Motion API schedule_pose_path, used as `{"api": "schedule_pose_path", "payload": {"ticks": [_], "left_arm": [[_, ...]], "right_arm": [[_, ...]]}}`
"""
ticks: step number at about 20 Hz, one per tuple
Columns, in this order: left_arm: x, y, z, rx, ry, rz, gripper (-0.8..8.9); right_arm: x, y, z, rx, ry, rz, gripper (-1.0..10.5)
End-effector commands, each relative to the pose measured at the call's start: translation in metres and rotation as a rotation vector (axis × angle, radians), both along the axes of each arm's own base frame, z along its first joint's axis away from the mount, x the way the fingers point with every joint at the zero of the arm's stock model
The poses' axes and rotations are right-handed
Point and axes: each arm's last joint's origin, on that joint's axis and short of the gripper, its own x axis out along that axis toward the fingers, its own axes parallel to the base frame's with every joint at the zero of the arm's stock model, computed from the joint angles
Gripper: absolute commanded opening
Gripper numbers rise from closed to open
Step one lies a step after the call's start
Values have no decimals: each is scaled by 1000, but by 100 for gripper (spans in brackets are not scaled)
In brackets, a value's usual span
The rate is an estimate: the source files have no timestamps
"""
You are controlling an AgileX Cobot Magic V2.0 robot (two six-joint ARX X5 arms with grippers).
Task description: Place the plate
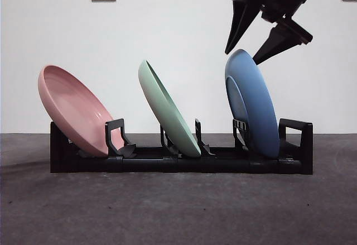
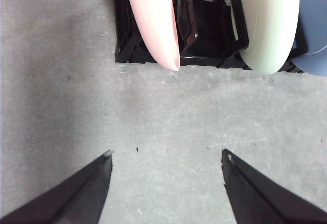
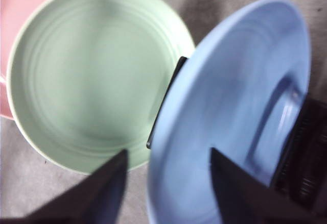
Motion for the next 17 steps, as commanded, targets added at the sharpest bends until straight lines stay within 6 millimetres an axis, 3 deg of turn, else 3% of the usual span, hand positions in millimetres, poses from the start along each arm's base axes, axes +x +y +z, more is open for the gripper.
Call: {"api": "schedule_pose_path", "payload": {"ticks": [1, 3, 8, 12, 17], "left_arm": [[1, 0, 8, 3, -32, -15, 341], [1, 0, 7, 3, -30, -15, 341], [1, 0, 7, 3, -30, -15, 341], [1, 0, 7, 3, -30, -15, 341], [1, 0, 7, 3, -31, -15, 341]], "right_arm": [[7, 9, -3, -8, -10, 27, 122], [7, 12, -5, -10, -8, 33, 6], [3, 12, 1, 0, -14, 43, 8], [-13, 8, 34, 60, -48, 72, 8], [-49, 0, 92, 132, -95, 135, 8]]}}
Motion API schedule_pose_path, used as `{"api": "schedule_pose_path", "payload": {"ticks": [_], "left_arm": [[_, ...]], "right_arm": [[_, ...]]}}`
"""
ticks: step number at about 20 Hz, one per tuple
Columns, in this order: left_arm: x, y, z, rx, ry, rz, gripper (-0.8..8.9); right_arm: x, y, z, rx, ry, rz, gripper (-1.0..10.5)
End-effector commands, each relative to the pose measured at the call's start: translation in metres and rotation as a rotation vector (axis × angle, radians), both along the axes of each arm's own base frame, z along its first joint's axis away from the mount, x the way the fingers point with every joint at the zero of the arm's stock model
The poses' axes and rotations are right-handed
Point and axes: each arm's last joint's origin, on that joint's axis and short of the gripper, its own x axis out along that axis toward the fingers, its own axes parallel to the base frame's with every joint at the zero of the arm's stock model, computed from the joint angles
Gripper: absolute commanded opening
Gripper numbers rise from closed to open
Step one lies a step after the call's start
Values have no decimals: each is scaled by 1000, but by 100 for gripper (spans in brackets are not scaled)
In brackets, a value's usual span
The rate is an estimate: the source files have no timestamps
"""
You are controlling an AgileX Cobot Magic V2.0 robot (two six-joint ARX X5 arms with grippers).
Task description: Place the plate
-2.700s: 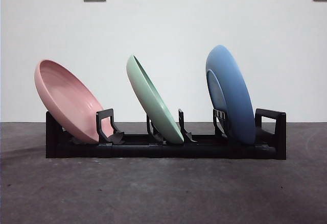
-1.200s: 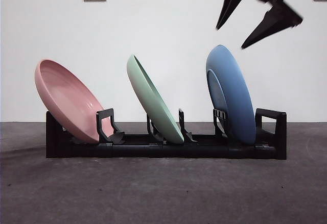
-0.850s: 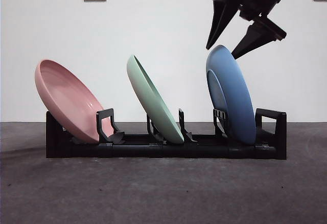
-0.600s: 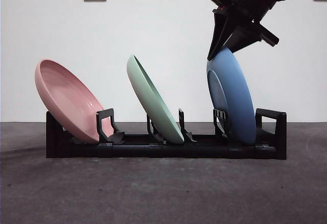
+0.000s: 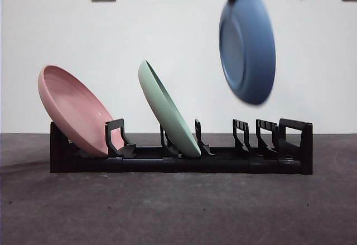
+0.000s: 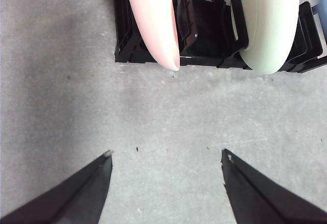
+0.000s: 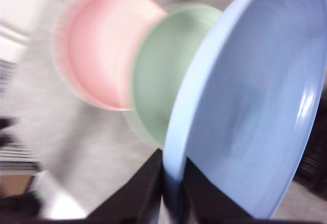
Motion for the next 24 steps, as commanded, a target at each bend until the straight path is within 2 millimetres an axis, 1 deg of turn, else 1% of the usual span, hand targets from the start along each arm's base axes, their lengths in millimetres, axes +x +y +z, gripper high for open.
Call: {"api": "schedule_pose_path", "payload": {"ticks": [1, 4, 7, 9, 11, 14, 18, 19, 22, 24], "left_arm": [[1, 0, 7, 2, -30, -14, 341], [1, 0, 7, 2, -31, -15, 341], [1, 0, 7, 6, -35, -18, 341], [1, 0, 8, 15, -45, -28, 341], [2, 0, 8, 17, -47, -29, 341], [2, 0, 8, 20, -49, -29, 341], [2, 0, 8, 20, -48, -29, 341], [2, 0, 8, 20, -48, -29, 341], [2, 0, 8, 20, -48, -29, 341], [2, 0, 8, 20, -48, -29, 341]], "right_arm": [[-15, 1, 21, 27, -63, 67, 8], [-50, -4, 34, -28, -119, 189, 8], [-84, 1, 40, -106, -160, 230, 8], [-108, 8, 39, -155, -217, 255, 8], [-128, 13, 30, -226, -264, 272, 8], [-156, 23, 5, -316, -296, 315, 8], [-185, 37, -42, -398, -323, 367, 8], [-194, 45, -55, -429, -338, 387, 8], [-218, 69, -84, -494, -402, 471, 8], [-229, 86, -101, -535, -429, 522, 8]]}}
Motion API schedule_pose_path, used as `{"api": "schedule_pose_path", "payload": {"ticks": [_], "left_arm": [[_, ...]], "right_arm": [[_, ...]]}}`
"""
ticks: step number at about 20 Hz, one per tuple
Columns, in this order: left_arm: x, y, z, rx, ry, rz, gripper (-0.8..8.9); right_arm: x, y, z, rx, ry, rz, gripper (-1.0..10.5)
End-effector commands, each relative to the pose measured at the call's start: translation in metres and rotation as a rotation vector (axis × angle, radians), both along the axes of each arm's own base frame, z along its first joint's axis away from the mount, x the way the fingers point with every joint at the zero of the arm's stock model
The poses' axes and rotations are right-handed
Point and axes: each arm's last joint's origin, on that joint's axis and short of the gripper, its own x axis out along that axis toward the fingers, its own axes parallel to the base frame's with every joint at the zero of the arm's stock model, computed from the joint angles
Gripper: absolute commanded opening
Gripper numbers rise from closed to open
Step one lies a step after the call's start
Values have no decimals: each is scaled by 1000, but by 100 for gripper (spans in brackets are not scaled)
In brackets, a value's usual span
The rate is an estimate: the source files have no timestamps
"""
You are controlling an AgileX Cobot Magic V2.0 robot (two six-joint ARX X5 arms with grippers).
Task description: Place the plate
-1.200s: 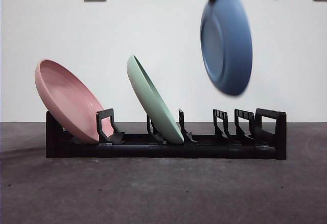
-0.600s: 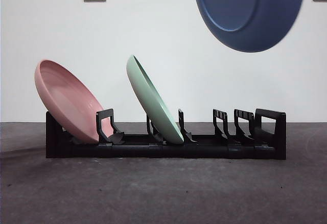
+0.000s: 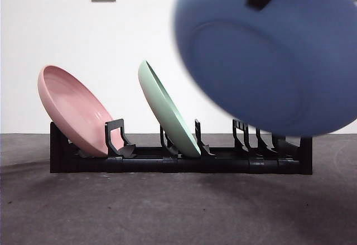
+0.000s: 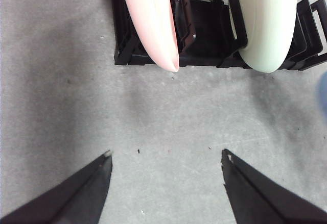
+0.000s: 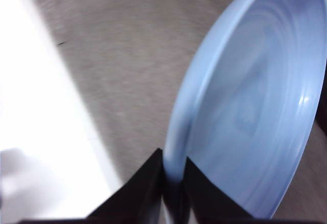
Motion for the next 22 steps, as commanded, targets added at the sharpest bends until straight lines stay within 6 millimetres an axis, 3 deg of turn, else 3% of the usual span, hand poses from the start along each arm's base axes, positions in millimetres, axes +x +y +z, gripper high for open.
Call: {"api": "schedule_pose_path", "payload": {"ticks": [1, 6, 10, 20, 22], "left_arm": [[1, 0, 7, 5, -33, -12, 341], [1, 0, 7, 5, -32, -12, 341], [1, 0, 7, 6, -32, -13, 341], [1, 0, 7, 6, -27, -13, 341], [1, 0, 7, 6, -26, -13, 341]], "right_arm": [[-9, 21, -12, -20, -20, 31, 8], [-4, 63, -50, -141, -64, 90, 8], [5, 80, -77, -247, -104, 93, 8], [17, 101, -119, -342, -92, 103, 10], [19, 101, -120, -334, -79, 82, 101]]}}
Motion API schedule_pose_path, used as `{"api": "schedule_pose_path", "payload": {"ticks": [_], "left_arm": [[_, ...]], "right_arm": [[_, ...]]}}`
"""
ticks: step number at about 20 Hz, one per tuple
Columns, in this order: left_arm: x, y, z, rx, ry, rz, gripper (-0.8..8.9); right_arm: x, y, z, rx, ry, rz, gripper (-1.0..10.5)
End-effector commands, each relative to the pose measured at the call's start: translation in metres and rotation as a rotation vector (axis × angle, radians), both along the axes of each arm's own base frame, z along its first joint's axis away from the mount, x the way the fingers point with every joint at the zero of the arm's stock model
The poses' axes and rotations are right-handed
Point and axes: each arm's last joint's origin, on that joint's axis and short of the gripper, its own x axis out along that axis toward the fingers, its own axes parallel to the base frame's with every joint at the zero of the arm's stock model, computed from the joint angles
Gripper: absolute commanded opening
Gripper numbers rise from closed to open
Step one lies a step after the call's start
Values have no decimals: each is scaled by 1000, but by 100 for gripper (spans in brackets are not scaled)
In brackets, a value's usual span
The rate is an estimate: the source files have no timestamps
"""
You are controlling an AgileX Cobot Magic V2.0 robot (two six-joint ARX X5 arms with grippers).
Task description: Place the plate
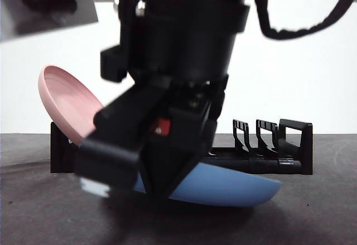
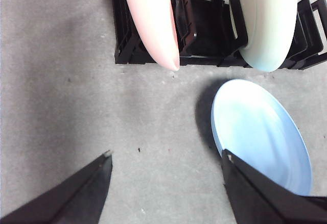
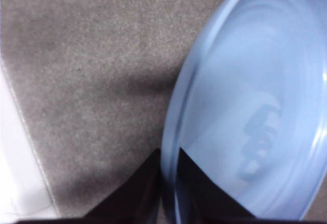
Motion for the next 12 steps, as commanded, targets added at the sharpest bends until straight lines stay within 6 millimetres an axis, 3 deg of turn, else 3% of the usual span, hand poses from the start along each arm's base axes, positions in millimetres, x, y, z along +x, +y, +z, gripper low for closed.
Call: {"api": "schedule_pose_path", "payload": {"ticks": [1, 3, 7, 12], "left_arm": [[1, 0, 7, 6, -30, -12, 341], [1, 0, 7, 5, -32, -12, 341], [1, 0, 7, 0, -26, -7, 341], [4, 0, 11, -60, 6, 62, 341]], "right_arm": [[-2, 5, -4, 19, 33, -34, 178], [-2, 5, 3, 46, 88, -63, 290], [0, 3, 46, 181, 251, -74, 291], [13, -37, 115, 403, 328, -240, 291]]}}
